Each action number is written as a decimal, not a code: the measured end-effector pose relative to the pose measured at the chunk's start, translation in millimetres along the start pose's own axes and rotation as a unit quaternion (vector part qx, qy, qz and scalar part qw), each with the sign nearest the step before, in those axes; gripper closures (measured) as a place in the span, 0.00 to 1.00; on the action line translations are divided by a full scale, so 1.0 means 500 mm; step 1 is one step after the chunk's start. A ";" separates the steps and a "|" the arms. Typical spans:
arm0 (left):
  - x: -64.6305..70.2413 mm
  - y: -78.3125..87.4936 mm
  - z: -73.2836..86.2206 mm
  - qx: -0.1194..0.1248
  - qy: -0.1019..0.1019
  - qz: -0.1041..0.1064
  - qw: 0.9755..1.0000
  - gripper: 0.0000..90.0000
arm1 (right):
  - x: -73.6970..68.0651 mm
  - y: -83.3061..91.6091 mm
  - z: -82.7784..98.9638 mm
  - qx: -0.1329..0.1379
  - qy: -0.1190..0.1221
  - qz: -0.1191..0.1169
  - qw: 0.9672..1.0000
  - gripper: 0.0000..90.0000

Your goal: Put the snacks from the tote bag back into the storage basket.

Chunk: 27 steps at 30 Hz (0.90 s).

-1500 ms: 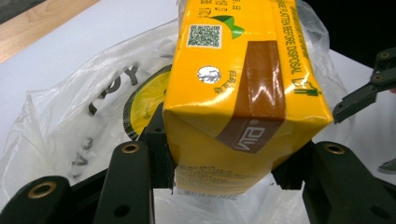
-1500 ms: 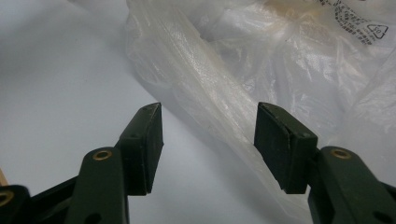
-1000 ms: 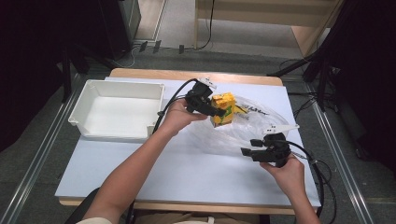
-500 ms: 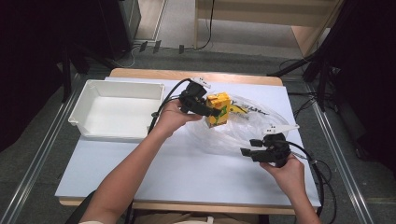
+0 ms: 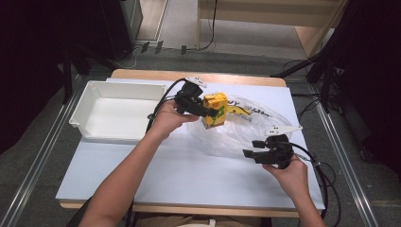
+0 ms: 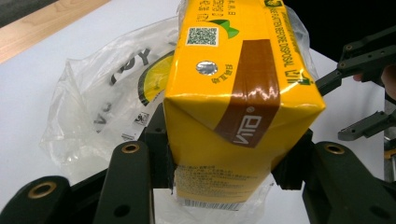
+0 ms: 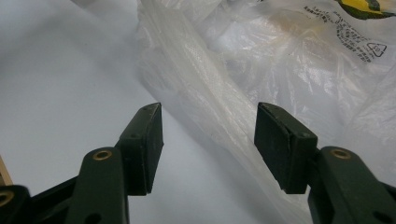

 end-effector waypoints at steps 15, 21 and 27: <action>0.001 0.050 -0.009 0.018 0.005 -0.007 1.000 0.58 | 0.000 -0.004 -0.002 -0.003 0.003 -0.002 1.000 0.48; -0.004 0.067 -0.010 0.024 0.010 -0.008 1.000 0.58 | -0.001 -0.005 -0.002 -0.004 0.003 -0.002 1.000 0.48; -0.022 0.084 -0.003 0.026 0.015 -0.018 0.999 0.59 | -0.001 -0.006 -0.002 -0.003 0.005 -0.003 1.000 0.48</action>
Point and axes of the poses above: each handheld gripper's, and its own axes: y roughly backward along the jaws, z roughly out of its underside, x roughly to its right, the point moved 2 cm from there along -y, roughly forward along the jaws
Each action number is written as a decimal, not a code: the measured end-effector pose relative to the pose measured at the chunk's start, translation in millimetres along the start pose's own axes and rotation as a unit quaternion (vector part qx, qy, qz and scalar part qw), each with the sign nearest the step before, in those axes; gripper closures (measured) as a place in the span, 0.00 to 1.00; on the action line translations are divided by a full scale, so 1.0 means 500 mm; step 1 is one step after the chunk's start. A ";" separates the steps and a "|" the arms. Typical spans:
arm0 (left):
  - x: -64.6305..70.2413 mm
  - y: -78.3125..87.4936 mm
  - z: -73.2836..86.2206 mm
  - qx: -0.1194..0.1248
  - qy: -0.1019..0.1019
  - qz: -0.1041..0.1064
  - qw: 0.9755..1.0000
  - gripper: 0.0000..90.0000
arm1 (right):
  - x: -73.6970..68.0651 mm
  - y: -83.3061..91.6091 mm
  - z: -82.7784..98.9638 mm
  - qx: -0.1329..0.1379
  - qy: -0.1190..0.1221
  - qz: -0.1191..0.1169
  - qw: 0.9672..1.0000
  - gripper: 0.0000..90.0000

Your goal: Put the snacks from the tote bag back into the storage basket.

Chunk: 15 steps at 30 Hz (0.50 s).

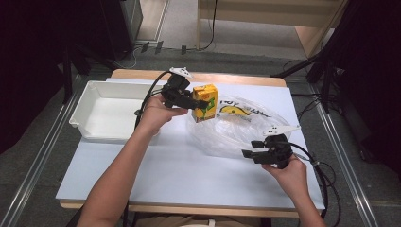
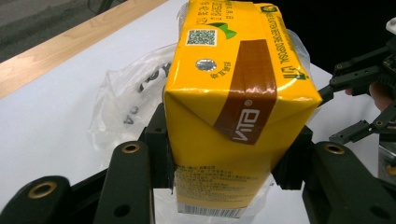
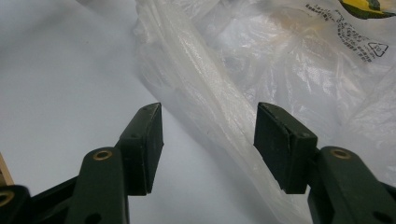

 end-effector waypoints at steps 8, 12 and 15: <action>-0.012 0.019 0.005 0.006 0.004 -0.007 1.000 0.59 | -0.001 -0.001 -0.002 -0.001 -0.002 -0.001 1.000 0.48; -0.018 0.029 0.009 0.009 0.007 -0.011 1.000 0.59 | -0.001 -0.002 -0.003 0.001 0.000 -0.001 1.000 0.48; -0.024 0.038 0.012 0.011 0.011 -0.015 1.000 0.59 | -0.001 -0.003 -0.004 -0.001 0.001 -0.002 1.000 0.48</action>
Point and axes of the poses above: each handheld gripper's, and its own axes: y roughly backward along the jaws, z roughly out of its underside, x roughly to its right, the point moved 2 cm from there along -y, roughly forward along the jaws
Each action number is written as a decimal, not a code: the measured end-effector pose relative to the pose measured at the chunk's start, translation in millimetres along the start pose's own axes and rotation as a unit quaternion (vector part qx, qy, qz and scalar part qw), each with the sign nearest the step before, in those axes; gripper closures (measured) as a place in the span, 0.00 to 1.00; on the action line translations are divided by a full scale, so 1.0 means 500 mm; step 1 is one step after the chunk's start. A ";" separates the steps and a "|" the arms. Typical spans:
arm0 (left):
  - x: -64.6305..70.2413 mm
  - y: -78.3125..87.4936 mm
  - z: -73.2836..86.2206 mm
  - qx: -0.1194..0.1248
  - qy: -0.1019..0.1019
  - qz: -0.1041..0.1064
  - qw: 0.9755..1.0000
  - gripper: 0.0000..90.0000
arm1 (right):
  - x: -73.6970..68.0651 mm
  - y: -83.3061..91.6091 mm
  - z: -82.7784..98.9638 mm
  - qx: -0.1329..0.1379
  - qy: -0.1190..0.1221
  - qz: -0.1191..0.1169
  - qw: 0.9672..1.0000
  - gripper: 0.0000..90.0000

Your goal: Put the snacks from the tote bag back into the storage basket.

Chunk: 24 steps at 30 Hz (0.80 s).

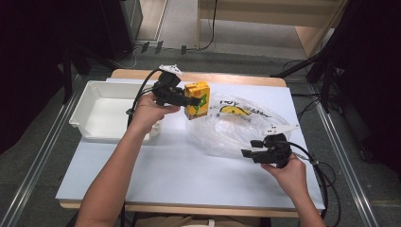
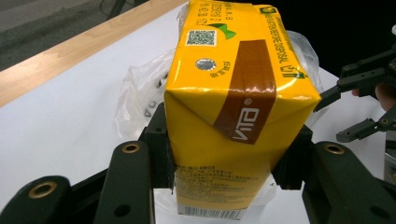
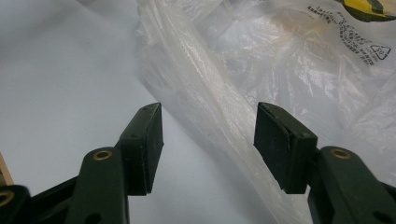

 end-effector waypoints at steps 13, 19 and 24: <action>-0.025 0.050 0.006 0.011 0.009 -0.014 1.000 0.59 | 0.000 -0.004 -0.005 0.002 0.002 -0.004 1.000 0.48; -0.037 0.057 0.013 0.012 0.016 -0.015 1.000 0.59 | 0.000 -0.007 -0.007 0.002 0.001 -0.006 1.000 0.48; -0.048 0.063 0.018 0.013 0.021 -0.023 0.999 0.59 | -0.002 -0.009 -0.007 -0.001 0.001 -0.006 1.000 0.48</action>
Point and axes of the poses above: each handheld gripper's, and its own axes: y roughly backward along the jaws, z roughly out of its underside, x roughly to its right, the point moved 2 cm from there along -y, roughly forward along the jaws
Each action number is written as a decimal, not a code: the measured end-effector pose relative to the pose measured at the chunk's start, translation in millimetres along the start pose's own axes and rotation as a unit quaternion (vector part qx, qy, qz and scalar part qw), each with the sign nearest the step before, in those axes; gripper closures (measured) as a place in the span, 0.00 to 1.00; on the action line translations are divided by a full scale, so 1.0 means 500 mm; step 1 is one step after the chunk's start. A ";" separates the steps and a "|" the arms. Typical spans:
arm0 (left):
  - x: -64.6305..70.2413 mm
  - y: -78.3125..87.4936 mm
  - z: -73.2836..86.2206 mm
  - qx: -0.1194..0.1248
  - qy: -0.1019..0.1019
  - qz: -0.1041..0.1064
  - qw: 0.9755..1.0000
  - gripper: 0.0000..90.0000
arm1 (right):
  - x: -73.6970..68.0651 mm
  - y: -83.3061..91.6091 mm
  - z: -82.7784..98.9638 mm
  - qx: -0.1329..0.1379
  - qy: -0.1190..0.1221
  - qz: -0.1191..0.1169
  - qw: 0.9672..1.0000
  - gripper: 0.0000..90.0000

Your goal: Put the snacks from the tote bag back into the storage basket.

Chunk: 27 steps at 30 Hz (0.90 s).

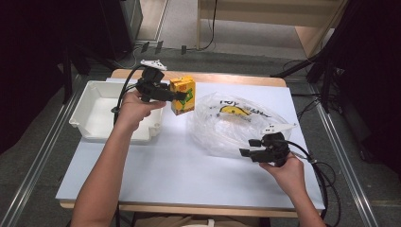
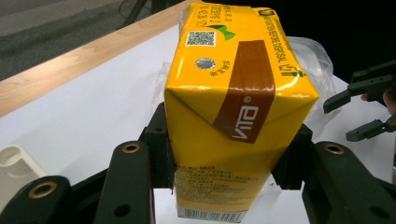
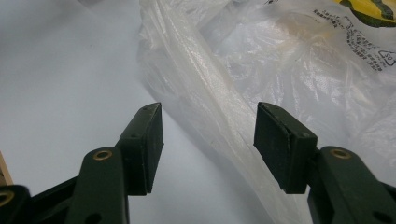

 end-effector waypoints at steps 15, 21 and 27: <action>-0.033 0.017 0.007 0.004 0.012 -0.013 1.000 0.59 | 0.000 -0.001 -0.002 0.002 0.003 0.000 1.000 0.49; -0.044 0.022 0.008 0.003 0.012 -0.023 1.000 0.59 | 0.000 -0.001 -0.003 0.003 0.004 -0.001 1.000 0.49; -0.058 0.026 0.013 0.003 0.019 -0.029 0.999 0.59 | -0.001 -0.003 -0.002 -0.001 0.003 -0.001 1.000 0.49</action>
Point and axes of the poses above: each handheld gripper's, and its own axes: y roughly backward along the jaws, z roughly out of its underside, x roughly to its right, the point moved 2 cm from there along -y, roughly forward along the jaws
